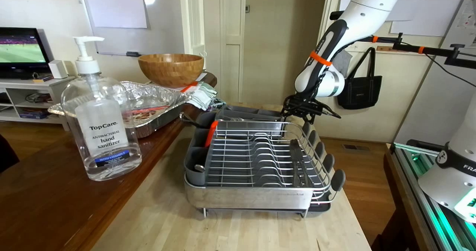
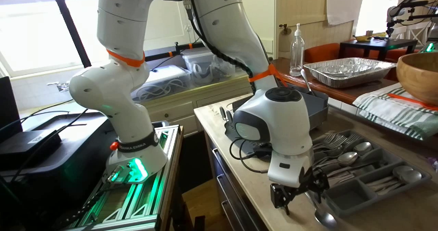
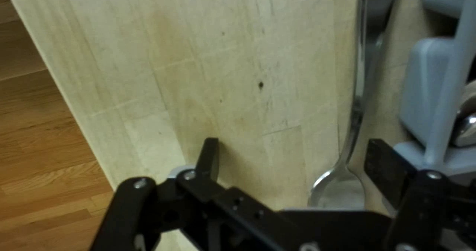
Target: Put the spoon and knife on the cutlery holder
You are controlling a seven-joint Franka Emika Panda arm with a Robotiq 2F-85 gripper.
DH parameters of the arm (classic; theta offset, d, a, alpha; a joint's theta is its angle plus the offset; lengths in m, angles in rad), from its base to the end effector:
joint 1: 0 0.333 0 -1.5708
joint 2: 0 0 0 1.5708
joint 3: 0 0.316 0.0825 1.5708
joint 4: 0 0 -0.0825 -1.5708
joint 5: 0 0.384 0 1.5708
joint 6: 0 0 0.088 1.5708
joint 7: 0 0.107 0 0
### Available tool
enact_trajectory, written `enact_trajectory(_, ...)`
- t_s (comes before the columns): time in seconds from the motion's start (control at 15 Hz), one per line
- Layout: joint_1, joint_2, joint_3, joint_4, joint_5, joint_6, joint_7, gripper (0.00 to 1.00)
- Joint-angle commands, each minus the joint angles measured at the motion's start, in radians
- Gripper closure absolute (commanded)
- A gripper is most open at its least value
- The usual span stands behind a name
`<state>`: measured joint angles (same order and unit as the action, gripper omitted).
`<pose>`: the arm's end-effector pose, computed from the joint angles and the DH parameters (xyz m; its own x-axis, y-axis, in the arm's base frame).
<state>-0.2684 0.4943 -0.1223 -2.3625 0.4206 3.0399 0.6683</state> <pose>0.4585 -0.2269 0.1393 0.1078 -0.9886 0.1052 -0.9787 -0.1241 -0.1633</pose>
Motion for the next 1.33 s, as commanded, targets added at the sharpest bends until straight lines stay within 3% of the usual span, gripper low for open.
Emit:
enact_trajectory(0.0,0.051,0.045,-0.05,0.084,0.014,-0.09,0.019,0.0)
enact_trajectory(0.4,0.124,0.045,-0.138,0.137,-0.053,-0.317,0.061,0.0)
enact_trajectory(0.73,0.132,0.045,-0.162,0.181,-0.101,-0.472,0.106,0.0)
enact_trajectory(1.0,0.137,0.032,-0.184,0.174,-0.145,-0.523,0.162,0.0)
enact_trajectory(1.27,0.114,0.01,-0.187,0.154,-0.132,-0.475,0.165,0.0)
